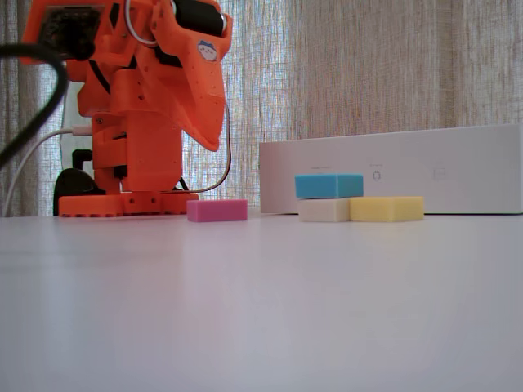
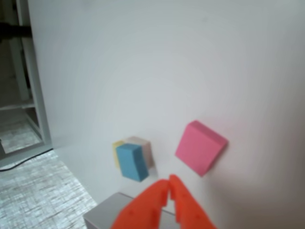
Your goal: Grasp the pink cuboid and put it in the bin.
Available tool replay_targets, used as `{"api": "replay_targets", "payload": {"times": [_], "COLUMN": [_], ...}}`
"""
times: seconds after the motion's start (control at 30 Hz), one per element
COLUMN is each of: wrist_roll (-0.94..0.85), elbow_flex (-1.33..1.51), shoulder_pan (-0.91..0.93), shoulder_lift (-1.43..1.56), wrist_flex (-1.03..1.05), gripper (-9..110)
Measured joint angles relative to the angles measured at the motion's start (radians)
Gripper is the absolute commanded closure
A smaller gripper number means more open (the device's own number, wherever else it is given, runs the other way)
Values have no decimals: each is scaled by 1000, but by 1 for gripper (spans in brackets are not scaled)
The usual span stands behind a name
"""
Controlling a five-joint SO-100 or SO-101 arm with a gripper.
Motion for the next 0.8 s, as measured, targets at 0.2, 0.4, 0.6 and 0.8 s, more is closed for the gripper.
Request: {"api": "replay_targets", "payload": {"times": [0.2, 0.4, 0.6, 0.8], "wrist_roll": [0, -140, -147, -155], "elbow_flex": [0, -225, -844, -1167], "shoulder_pan": [11, 46, -17, -6], "shoulder_lift": [0, -253, -741, -1008], "wrist_flex": [8, -91, 41, 112], "gripper": [105, 101, 88, 83]}}
